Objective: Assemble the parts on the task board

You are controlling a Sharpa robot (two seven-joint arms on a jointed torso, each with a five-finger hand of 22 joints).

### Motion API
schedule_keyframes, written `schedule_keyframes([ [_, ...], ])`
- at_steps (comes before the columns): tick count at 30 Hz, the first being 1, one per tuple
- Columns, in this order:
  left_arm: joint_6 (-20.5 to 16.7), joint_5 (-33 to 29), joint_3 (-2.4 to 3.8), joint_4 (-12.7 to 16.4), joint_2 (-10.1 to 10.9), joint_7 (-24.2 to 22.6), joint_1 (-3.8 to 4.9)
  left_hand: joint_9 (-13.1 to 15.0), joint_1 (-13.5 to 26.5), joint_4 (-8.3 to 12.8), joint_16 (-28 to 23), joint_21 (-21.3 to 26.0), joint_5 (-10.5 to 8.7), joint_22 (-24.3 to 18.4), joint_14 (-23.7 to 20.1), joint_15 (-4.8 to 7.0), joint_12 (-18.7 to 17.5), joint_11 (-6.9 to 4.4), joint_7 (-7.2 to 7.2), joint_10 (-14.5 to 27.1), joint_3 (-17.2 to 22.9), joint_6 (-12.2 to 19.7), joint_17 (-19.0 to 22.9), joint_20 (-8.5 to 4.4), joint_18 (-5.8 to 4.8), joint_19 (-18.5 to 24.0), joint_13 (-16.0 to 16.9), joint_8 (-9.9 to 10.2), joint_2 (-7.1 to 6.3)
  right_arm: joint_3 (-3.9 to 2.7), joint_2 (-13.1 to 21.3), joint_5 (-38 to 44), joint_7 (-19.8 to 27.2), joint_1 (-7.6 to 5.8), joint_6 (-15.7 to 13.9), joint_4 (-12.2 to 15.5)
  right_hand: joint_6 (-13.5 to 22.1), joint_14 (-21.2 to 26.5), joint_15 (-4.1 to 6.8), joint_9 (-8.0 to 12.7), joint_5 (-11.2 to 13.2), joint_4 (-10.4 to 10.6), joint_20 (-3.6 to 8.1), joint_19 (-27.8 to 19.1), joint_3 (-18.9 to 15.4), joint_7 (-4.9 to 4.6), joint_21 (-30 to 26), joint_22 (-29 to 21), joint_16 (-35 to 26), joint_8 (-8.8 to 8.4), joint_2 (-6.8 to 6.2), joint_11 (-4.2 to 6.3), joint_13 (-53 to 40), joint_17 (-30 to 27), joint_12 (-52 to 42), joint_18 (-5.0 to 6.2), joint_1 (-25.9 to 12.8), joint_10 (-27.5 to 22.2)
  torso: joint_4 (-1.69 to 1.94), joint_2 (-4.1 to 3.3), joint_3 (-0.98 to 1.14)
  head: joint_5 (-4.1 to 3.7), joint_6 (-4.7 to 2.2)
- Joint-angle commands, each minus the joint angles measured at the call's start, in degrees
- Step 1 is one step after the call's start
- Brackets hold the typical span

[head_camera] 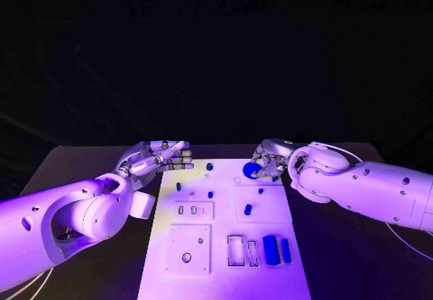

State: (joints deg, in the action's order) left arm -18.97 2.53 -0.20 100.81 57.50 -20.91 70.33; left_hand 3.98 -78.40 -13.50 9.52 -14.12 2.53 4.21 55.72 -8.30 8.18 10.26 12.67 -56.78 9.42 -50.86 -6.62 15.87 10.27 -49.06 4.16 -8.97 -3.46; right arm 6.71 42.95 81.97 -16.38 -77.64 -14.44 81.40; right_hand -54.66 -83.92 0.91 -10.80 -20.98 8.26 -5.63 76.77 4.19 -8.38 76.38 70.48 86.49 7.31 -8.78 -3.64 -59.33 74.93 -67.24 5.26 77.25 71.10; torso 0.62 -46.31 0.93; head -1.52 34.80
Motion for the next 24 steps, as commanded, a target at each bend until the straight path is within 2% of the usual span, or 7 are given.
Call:
schedule_keyframes([
  [1,1.0,-0.1,0.05,0.1,-0.1,-0.2,0.07,-0.1,-0.5,0.1,-0.2,0.3,0.26,-0.1,0.0,-0.36,-0.3,0.34,0.75,-0.2,-0.4,-0.1,0.0,0.05,0.31,-0.1,-0.1,0.3,-0.14,0.03,-0.2,0.2,-0.1,0.09,1.6,-0.3,0.2,-4.6,-0.32,-0.1,-0.3,0.4,-0.02,0.3,-0.1,0.01,0.2,0.0,0.3,0.39,0.31,0.14,-0.2,8.3,-0.4,-0.74,0.5,0.4,0.04,-0.04,0.02,0.02,0.10],
  [15,1.2,-0.1,0.05,0.1,-0.1,0.0,0.07,-0.1,-0.5,0.1,-0.2,0.3,0.26,-0.1,0.0,-0.36,-0.3,0.34,0.75,-0.2,-0.4,-0.1,0.0,0.05,0.31,-0.2,-0.1,0.3,-0.08,0.09,-0.8,0.2,0.2,0.14,3.1,-1.4,-0.4,-4.7,-0.29,-0.4,-0.9,1.0,-0.03,0.5,-0.1,0.13,0.4,0.4,0.6,1.11,0.84,0.23,-2.2,8.7,-2.0,-0.78,1.0,1.1,-0.03,-0.02,-0.01,0.12,0.33],
  [24,1.2,-0.1,0.05,0.0,-0.1,0.0,0.07,-0.1,-0.5,0.1,-0.2,0.3,0.26,-0.1,0.0,-0.36,-0.3,0.34,0.75,-0.2,-0.4,-0.1,0.0,0.05,0.31,-0.2,-0.1,0.3,-0.07,0.15,-1.1,3.0,-0.8,0.18,2.1,-1.1,-3.3,-4.8,0.26,-1.2,-1.3,1.2,0.33,1.1,0.6,1.01,1.0,1.5,0.8,2.87,1.86,0.97,-3.7,9.1,-3.3,-0.95,2.1,1.9,0.01,-0.06,0.01,-0.05,0.38],
])
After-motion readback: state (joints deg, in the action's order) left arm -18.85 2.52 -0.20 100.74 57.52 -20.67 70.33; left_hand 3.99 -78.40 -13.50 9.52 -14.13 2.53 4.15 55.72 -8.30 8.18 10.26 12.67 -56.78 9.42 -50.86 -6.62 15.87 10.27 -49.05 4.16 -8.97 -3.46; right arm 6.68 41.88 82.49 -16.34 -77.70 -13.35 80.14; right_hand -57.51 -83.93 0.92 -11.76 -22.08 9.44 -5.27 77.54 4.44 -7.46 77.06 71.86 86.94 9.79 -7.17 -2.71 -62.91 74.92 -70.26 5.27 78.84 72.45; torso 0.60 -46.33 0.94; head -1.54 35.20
